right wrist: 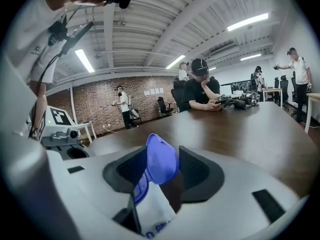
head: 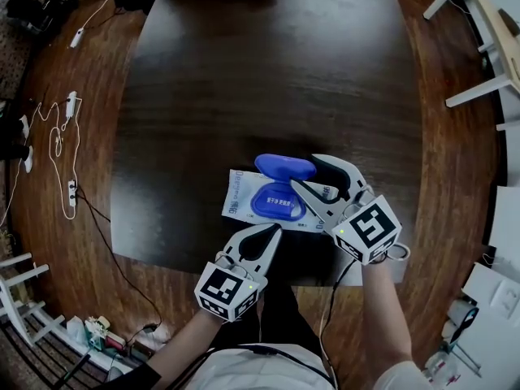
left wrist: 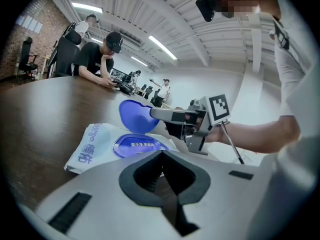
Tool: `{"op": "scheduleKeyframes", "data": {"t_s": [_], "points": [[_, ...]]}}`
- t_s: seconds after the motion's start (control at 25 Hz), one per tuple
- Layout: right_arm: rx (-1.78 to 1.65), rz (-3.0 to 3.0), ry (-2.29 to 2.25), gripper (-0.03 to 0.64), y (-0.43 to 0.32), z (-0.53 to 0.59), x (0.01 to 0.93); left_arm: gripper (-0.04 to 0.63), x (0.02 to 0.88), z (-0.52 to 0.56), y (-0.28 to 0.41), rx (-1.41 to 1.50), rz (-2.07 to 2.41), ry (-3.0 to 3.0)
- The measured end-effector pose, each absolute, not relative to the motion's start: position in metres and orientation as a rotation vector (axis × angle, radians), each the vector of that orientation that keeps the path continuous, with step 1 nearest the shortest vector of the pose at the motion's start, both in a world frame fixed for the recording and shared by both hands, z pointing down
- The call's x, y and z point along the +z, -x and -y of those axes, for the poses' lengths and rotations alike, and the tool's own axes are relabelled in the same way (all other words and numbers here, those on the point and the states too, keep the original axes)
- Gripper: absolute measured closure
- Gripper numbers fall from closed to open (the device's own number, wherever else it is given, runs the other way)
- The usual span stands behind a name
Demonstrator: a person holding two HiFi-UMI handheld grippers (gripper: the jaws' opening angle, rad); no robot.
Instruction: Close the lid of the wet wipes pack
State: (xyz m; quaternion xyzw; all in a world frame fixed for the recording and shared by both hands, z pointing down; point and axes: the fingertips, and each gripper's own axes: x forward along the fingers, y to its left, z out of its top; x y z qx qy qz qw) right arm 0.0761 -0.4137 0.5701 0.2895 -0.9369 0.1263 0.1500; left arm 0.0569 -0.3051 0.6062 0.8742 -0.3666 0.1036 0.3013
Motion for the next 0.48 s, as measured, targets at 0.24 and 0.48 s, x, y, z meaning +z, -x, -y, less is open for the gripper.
{"op": "scheduleKeyframes", "data": {"t_s": [0.24,0.48], "points": [[0.363,2.708,-0.813,0.431,-0.076,0.411,0.564,0.594,0.606,0.306,-0.057,0.281,0.995,-2.313],[0.36,2.744,-0.778,0.431,-0.073,0.4,0.552,0.592,0.607,0.306,-0.059,0.299,1.006,-2.315]]}}
